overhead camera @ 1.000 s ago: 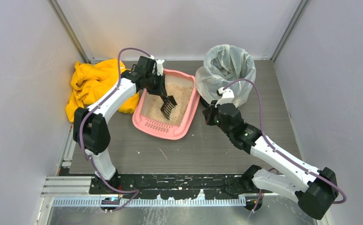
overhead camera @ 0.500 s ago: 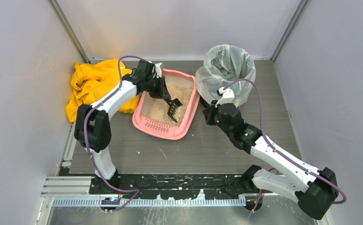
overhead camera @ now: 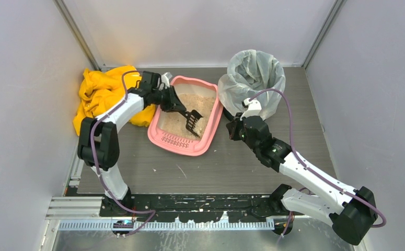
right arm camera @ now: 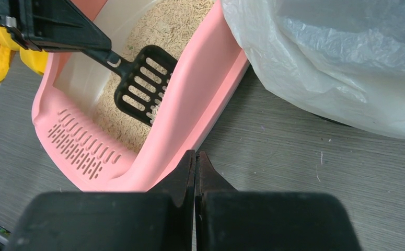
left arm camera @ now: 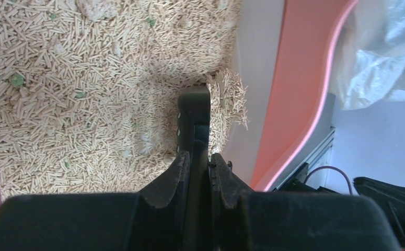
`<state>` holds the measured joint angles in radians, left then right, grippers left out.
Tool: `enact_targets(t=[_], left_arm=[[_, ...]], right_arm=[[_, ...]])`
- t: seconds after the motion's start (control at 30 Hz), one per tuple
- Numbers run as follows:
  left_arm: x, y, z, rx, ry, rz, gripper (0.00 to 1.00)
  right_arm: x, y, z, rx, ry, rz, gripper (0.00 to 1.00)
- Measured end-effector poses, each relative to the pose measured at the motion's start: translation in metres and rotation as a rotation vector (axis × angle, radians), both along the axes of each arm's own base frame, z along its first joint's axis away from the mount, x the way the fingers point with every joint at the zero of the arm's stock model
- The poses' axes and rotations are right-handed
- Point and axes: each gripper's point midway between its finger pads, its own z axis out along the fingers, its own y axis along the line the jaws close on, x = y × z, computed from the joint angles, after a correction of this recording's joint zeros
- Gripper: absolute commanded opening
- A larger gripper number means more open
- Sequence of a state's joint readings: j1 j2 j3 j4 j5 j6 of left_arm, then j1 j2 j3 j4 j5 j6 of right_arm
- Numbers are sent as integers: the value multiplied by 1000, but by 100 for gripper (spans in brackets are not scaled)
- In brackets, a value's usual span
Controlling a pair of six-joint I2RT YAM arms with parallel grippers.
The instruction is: Clean the litter box
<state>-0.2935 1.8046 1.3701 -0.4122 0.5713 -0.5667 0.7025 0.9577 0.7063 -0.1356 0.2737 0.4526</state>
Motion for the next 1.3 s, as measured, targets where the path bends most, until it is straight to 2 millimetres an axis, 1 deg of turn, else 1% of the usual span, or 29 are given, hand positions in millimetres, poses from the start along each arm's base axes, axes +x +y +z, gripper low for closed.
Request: enact_targets(t=[0.2, 0.3, 0.53, 0.67, 0.83, 0.93, 1.0, 1.2, 1.3], left_arm=[[3, 7, 31, -56, -42, 29, 0], [7, 15, 41, -71, -60, 54, 0], [17, 37, 45, -75, -68, 111, 0], [17, 53, 47, -76, -73, 149, 0], [19, 71, 58, -103, -117, 205, 0], [19, 78, 65, -139, -139, 237, 0], [20, 81, 67, -172, -146, 254, 0], [20, 83, 62, -284, -124, 283, 0], [21, 83, 65, -339, -124, 287, 0]], right_arm=[[0, 0, -2, -2, 2, 0, 1], [0, -1, -2, -3, 2, -1, 1], [1, -2, -2, -3, 3, -6, 1], [2, -1, -5, -7, 9, -4, 1], [2, 1, -6, -7, 12, 0, 1], [2, 0, -6, -7, 11, -1, 1], [3, 0, -6, -6, 11, -3, 1], [3, 0, -5, -2, 11, -4, 1], [3, 1, -6, 1, 12, -2, 1]])
